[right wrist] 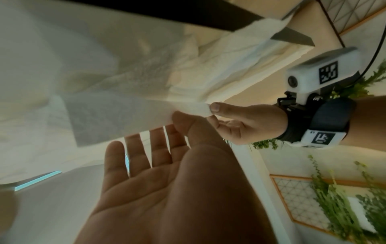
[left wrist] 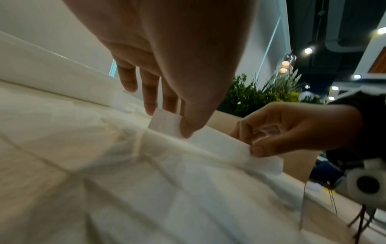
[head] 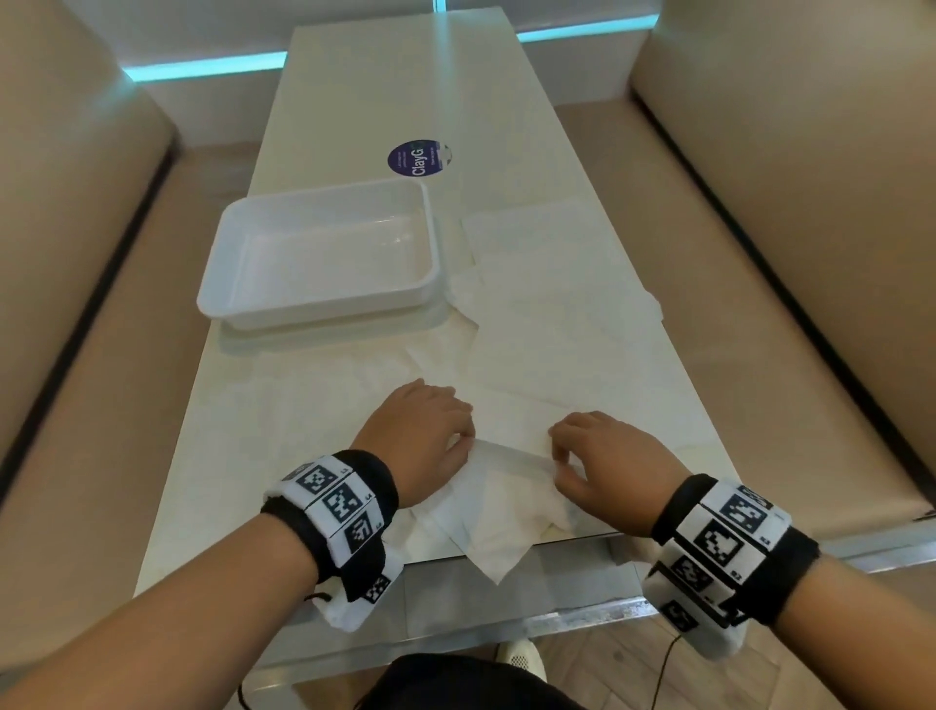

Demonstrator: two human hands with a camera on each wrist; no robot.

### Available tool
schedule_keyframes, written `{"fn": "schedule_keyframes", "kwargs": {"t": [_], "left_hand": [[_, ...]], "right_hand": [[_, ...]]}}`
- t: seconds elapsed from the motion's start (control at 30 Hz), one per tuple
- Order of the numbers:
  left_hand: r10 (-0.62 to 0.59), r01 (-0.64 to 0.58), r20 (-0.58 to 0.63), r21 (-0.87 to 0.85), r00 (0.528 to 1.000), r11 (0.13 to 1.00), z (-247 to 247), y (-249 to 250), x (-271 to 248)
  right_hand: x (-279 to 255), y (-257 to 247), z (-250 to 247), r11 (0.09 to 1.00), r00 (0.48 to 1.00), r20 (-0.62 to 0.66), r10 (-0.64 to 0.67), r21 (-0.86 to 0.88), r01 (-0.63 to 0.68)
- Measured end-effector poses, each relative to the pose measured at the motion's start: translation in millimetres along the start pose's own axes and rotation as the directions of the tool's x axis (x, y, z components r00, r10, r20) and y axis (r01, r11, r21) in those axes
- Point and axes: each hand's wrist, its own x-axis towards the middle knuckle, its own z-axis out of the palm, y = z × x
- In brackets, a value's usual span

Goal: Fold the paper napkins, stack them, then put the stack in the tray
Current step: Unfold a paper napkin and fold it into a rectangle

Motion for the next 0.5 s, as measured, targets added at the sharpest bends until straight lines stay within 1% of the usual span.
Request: {"fn": "schedule_keyframes", "kwargs": {"t": [0.07, 0.17, 0.23, 0.3, 0.37, 0.4, 0.5], "left_hand": [[-0.031, 0.026, -0.038, -0.133, 0.999, 0.991, -6.3, 5.0, -5.1], [-0.108, 0.073, -0.088, -0.333, 0.990, 0.940, -18.7, 11.3, -15.0], [-0.163, 0.083, -0.141, -0.452, 0.976, 0.888, -25.0, 15.2, -18.6], [-0.236, 0.090, -0.181, -0.580, 0.955, 0.810, -27.6, 16.3, -17.1], [-0.321, 0.130, -0.146, -0.703, 0.936, 0.699, -27.7, 15.4, -12.3], [-0.359, 0.170, -0.109, -0.731, 0.927, 0.661, -26.3, 13.6, -10.4], [-0.443, 0.316, 0.002, -0.703, 0.897, 0.637, -17.0, 5.9, -11.6]], "right_hand": [[-5.6, 4.4, -6.2, 0.997, 0.999, -0.046, 0.014, 0.081, -0.010], [-13.5, 9.4, -20.8, 0.973, 0.991, -0.117, 0.062, 0.226, -0.034], [-16.6, 13.3, -30.7, 0.957, 0.983, -0.167, 0.071, 0.290, -0.020], [-14.0, 18.1, -38.4, 0.943, 0.974, -0.213, 0.084, 0.332, -0.009], [-4.7, 23.7, -43.3, 0.935, 0.968, -0.230, 0.098, 0.354, -0.010], [2.0, 26.2, -45.0, 0.934, 0.967, -0.233, 0.101, 0.358, -0.012], [25.0, 32.2, -48.1, 0.933, 0.971, -0.219, 0.101, 0.359, -0.016]]}}
